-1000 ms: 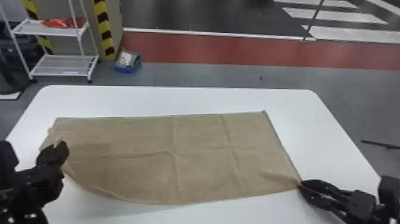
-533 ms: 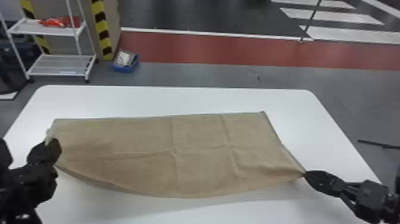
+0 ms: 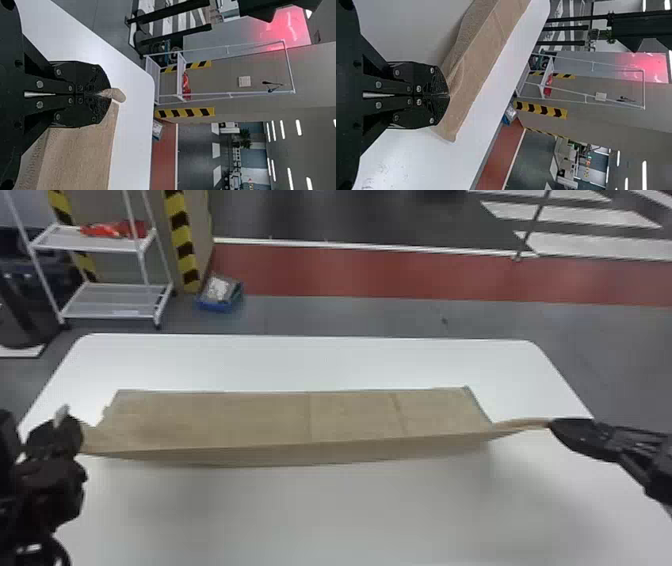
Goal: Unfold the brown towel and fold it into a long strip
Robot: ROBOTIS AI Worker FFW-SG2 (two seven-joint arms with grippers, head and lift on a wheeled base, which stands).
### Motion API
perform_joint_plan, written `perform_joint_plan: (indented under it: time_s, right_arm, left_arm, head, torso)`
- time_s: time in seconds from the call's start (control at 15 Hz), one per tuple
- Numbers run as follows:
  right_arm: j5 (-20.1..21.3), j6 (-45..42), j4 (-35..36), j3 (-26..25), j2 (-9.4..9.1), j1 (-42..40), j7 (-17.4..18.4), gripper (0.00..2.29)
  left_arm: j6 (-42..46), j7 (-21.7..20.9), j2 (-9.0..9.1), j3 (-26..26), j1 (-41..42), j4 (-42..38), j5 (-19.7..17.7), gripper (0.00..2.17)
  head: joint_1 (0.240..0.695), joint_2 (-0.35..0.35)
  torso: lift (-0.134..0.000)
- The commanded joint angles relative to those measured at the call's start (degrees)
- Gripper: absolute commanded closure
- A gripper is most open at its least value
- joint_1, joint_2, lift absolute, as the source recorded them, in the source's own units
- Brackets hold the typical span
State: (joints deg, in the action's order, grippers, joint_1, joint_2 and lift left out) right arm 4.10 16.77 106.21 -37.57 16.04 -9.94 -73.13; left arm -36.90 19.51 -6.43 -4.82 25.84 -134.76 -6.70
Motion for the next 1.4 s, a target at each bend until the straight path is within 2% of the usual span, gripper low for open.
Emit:
perform_joint_plan:
  time_s: [0.0, 0.2, 0.4, 0.6, 0.73, 0.87, 0.93, 1.0, 1.07, 1.13, 1.33]
  right_arm:
    - [3.02, 1.65, -3.2, 2.51, 0.22, 5.64, 0.09, 1.21]
    - [7.15, 2.88, -11.28, 6.72, 0.49, 13.81, 0.79, 1.21]
    - [12.6, 1.83, -21.74, 11.73, 0.75, 22.42, 3.08, 1.21]
    - [14.09, -0.11, -31.06, 15.86, 2.33, 28.49, 5.8, 1.21]
    - [15.15, -2.39, -37.21, 17.18, 2.42, 32.09, 6.51, 1.21]
    - [16.29, -5.38, -41.78, 19.47, 2.51, 34.03, 8.88, 1.21]
    - [16.29, -6.43, -43.19, 20.79, 2.51, 34.2, 9.58, 1.21]
    - [17.17, -7.31, -44.95, 21.4, 2.51, 34.82, 10.55, 1.21]
    - [17.61, -9.77, -47.14, 22.37, 2.51, 35.61, 11.78, 1.21]
    - [17.7, -10.83, -48.55, 23.07, 2.51, 36.05, 12.92, 1.21]
    - [18.22, -13.82, -51.8, 23.69, 2.77, 37.19, 15.65, 1.21]
  left_arm:
    - [-4.55, 0.0, 0.01, -0.19, -4.58, 0.73, 0.72, 1.46]
    - [-5.78, 0.44, 0.01, 0.87, -13.01, 7.5, 2.04, 1.46]
    - [-7.01, 1.67, 0.01, 4.47, -22.68, 19.98, 4.68, 1.46]
    - [-4.2, 2.29, 0.1, 5.61, -28.48, 28.86, 5.21, 1.46]
    - [0.55, 2.37, 0.1, 6.32, -32.17, 35.1, 5.21, 1.46]
    - [1.25, 2.46, 0.1, 6.93, -35.34, 39.93, 5.38, 1.44]
    - [2.83, 2.37, 0.1, 7.2, -35.69, 41.16, 5.73, 1.24]
    - [4.06, 2.29, 0.01, 7.72, -35.95, 42.39, 6.61, 0.92]
    - [3.36, 2.02, 0.1, 8.25, -36.83, 44.32, 8.02, 0.27]
    - [2.66, 2.02, 0.1, 8.6, -37.27, 46.08, 10.13, 0.0]
    - [2.48, 1.41, -0.52, 7.72, -37.27, 49.33, 12.15, 0.01]
  head:
    - [0.695, -0.108]
    - [0.695, -0.083]
    - [0.695, -0.062]
    - [0.695, -0.056]
    - [0.695, -0.053]
    - [0.695, -0.05]
    - [0.695, -0.048]
    - [0.695, -0.045]
    - [0.695, -0.039]
    - [0.695, -0.039]
    - [0.695, -0.024]
  torso:
    - [-0.113]
    - [-0.113]
    - [-0.113]
    - [-0.113]
    - [-0.113]
    - [-0.113]
    - [-0.113]
    - [-0.113]
    - [-0.113]
    - [-0.113]
    - [-0.113]
